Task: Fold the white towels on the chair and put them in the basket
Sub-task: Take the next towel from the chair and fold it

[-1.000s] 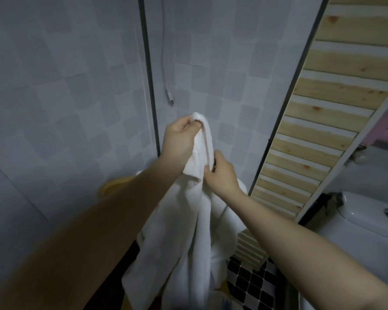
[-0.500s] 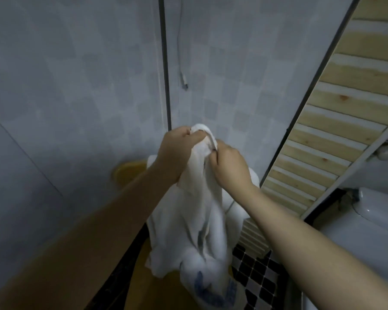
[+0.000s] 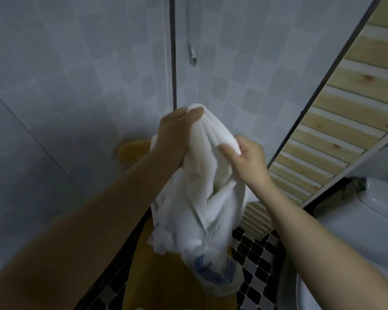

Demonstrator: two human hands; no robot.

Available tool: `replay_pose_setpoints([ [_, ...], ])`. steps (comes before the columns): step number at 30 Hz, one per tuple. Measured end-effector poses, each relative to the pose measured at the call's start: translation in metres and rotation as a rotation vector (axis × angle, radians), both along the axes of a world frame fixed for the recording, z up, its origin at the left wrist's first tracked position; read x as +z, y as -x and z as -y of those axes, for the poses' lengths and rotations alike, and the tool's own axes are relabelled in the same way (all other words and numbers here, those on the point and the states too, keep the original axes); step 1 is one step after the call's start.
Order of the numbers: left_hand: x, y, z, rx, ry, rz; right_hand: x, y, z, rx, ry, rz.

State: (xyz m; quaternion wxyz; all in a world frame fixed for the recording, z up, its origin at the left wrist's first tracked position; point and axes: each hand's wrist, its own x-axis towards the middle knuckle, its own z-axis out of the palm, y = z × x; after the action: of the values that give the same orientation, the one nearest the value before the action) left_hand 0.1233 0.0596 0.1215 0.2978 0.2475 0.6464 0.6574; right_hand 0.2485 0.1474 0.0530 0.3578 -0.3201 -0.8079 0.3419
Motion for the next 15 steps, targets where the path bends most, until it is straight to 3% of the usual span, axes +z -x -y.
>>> replay_pose_setpoints([
  [3, 0.008, 0.007, -0.001, 0.049, -0.005, 0.082, -0.008, -0.006, -0.011, 0.157, -0.112, 0.313],
  [5, 0.010, 0.015, -0.001, 0.050, 0.024, 0.109, -0.023, -0.013, -0.016, 0.146, 0.059, 0.411],
  [8, 0.000, 0.027, -0.004, 0.010, 0.045, -0.014, -0.035, -0.016, -0.019, -0.098, 0.346, 0.479],
  [12, -0.025, 0.037, -0.011, 0.010, 0.208, -0.164, -0.017, -0.005, -0.015, -0.176, 0.871, 0.151],
  [15, -0.055, 0.031, -0.005, -0.163, 0.345, -0.314, 0.001, -0.001, -0.016, -0.088, 1.336, -0.351],
])
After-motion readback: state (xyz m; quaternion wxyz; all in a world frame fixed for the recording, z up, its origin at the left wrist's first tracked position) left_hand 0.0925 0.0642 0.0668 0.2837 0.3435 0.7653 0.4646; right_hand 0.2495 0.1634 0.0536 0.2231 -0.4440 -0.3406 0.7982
